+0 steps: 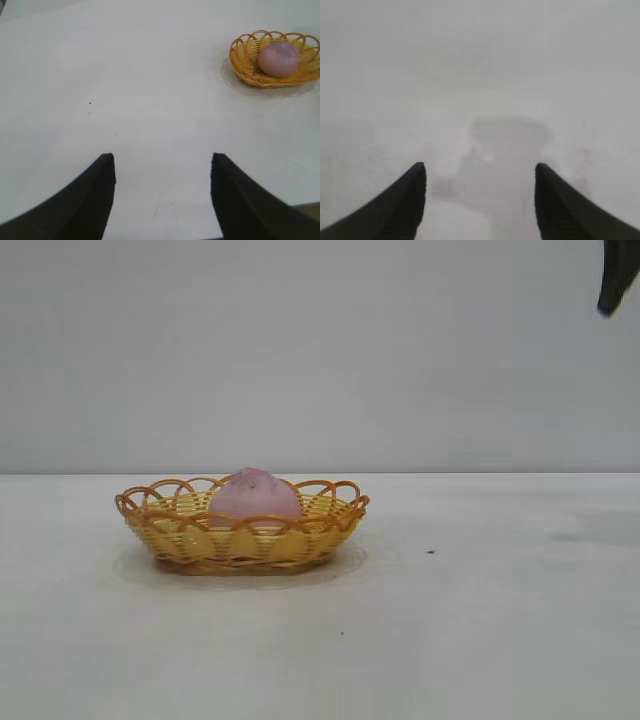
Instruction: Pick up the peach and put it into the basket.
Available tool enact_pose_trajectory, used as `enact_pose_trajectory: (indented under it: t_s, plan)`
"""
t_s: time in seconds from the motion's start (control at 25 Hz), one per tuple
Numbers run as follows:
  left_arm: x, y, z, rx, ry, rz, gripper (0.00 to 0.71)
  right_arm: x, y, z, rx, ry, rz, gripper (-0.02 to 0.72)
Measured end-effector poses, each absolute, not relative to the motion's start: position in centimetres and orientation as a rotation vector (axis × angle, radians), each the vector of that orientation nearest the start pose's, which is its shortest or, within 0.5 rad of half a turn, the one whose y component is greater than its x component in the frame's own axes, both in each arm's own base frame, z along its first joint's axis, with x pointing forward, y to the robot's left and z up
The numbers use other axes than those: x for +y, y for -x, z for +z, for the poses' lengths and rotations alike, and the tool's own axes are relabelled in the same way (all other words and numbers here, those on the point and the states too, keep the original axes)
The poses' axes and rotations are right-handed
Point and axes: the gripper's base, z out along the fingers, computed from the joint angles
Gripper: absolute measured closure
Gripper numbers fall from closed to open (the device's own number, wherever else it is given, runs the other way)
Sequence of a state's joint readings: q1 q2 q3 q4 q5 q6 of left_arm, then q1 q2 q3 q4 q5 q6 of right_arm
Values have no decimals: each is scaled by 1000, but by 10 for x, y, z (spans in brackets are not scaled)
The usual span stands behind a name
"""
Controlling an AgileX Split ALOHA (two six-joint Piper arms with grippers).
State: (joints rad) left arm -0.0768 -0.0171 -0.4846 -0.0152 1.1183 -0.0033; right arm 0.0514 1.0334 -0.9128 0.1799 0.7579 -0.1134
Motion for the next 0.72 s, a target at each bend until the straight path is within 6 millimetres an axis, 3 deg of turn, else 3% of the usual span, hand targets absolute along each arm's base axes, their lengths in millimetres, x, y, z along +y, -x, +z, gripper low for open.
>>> enact_pose_trajectory:
  t_s: [0.12, 0.32, 0.56, 0.72]
  plan:
    - [-1, 8, 268, 2099, -78, -67, 338, 21, -157, 321, 2438, 118, 196, 262]
    - [-1, 8, 268, 2099, -78, -67, 338, 17, -95, 325, 2495, 123, 180, 262]
    - [-1, 9, 268, 2098, -78, -67, 338, 12, -52, 324, 2470, 119, 141, 262]
    - [-1, 9, 268, 2098, -78, -67, 338, 10, -28, 300, 2428, 119, 126, 262]
